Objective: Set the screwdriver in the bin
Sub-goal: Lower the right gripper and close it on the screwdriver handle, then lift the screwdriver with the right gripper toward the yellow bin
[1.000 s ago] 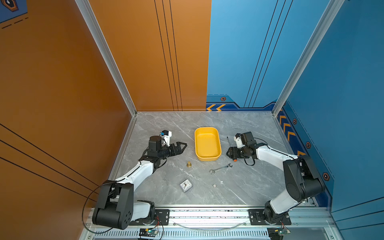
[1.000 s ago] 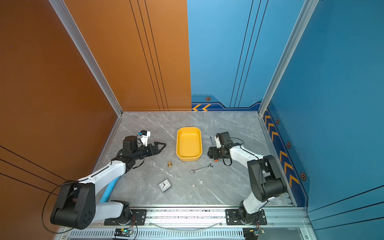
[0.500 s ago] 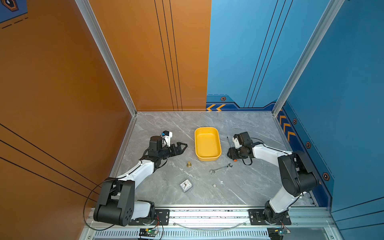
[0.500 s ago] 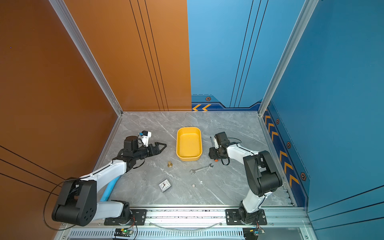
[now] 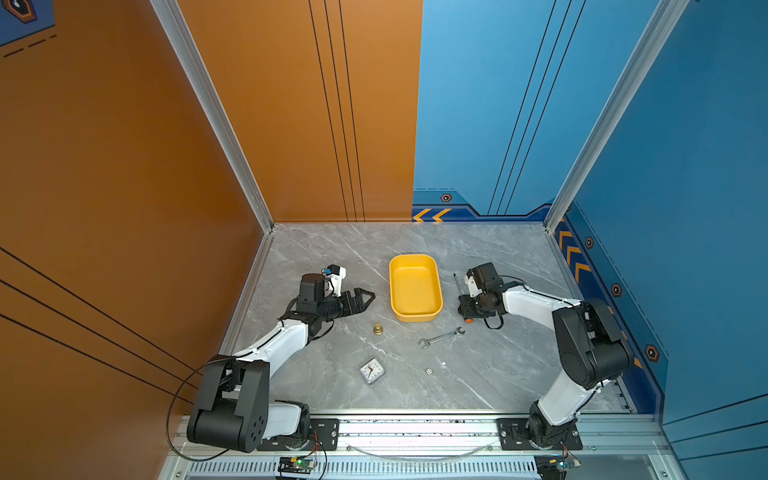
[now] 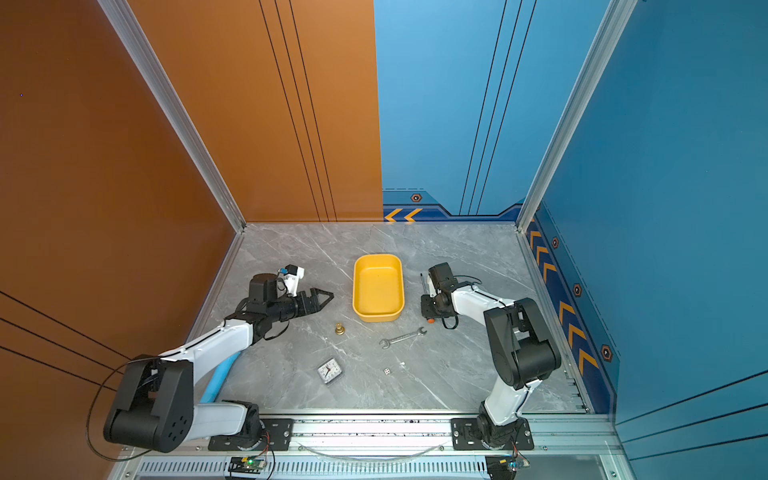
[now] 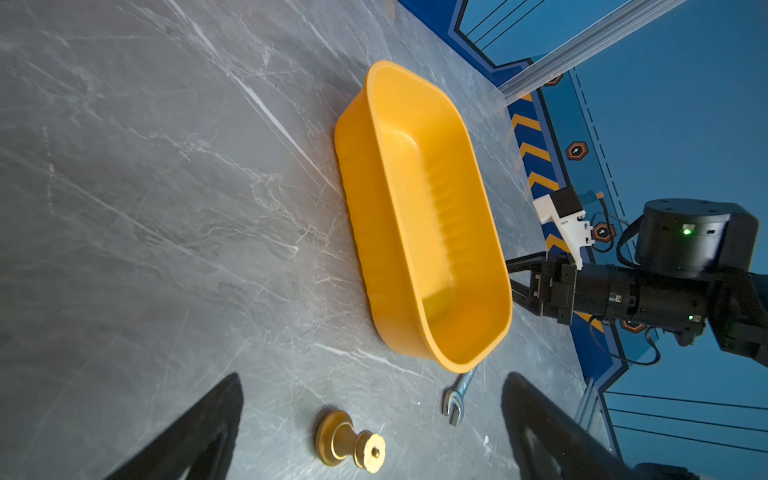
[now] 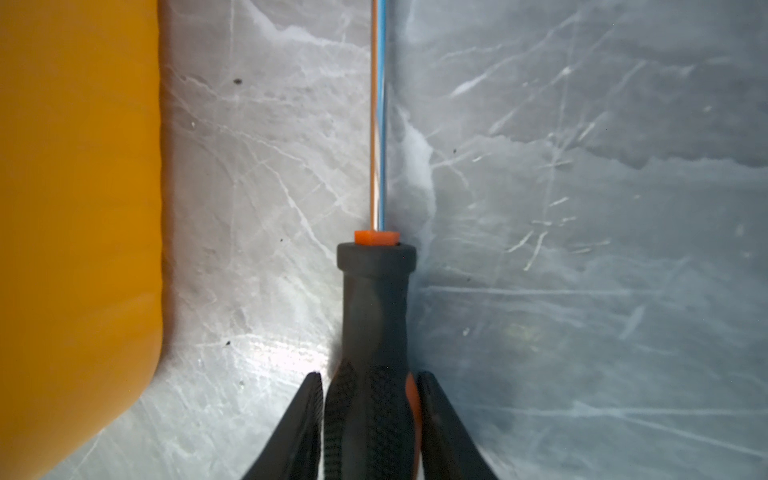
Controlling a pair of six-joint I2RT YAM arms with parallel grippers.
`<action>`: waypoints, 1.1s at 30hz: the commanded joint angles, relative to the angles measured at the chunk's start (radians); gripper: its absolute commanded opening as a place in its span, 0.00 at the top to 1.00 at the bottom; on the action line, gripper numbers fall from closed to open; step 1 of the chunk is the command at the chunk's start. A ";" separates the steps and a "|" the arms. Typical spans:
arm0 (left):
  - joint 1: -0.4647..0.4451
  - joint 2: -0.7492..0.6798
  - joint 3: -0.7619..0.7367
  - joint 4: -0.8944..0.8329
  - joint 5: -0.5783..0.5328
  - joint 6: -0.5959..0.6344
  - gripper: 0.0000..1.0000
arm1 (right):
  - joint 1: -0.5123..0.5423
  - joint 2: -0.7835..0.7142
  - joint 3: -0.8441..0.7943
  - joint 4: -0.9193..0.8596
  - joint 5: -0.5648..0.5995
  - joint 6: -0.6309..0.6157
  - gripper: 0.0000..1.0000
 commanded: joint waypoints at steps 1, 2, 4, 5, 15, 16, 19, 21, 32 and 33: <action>0.007 -0.032 0.025 -0.063 -0.003 0.048 0.02 | 0.005 0.021 0.017 -0.051 0.013 0.005 0.70; 0.008 -0.037 0.022 -0.065 -0.002 0.049 0.02 | 0.005 0.020 0.017 -0.053 0.014 0.006 0.72; 0.011 -0.040 0.019 -0.066 -0.004 0.050 0.02 | 0.005 0.022 0.019 -0.053 0.011 0.008 0.75; 0.011 -0.040 0.019 -0.065 -0.003 0.049 0.02 | 0.005 0.023 0.019 -0.053 0.009 0.008 0.77; 0.012 -0.042 0.016 -0.064 0.007 0.047 0.02 | -0.009 -0.006 0.016 -0.062 -0.007 0.038 1.00; 0.012 -0.043 0.016 -0.063 0.006 0.045 0.02 | -0.012 -0.015 0.014 -0.061 -0.014 0.044 1.00; 0.011 -0.044 0.016 -0.063 0.008 0.044 0.02 | -0.021 -0.054 0.010 -0.062 -0.030 0.065 1.00; 0.012 -0.044 0.014 -0.063 0.008 0.044 0.02 | -0.028 -0.092 0.007 -0.061 -0.041 0.076 1.00; 0.012 -0.061 0.008 -0.057 0.008 0.035 0.02 | -0.033 -0.351 -0.008 -0.008 -0.137 0.241 1.00; 0.011 -0.061 0.008 -0.053 0.009 0.031 0.02 | -0.025 -0.377 -0.015 0.021 -0.141 0.279 1.00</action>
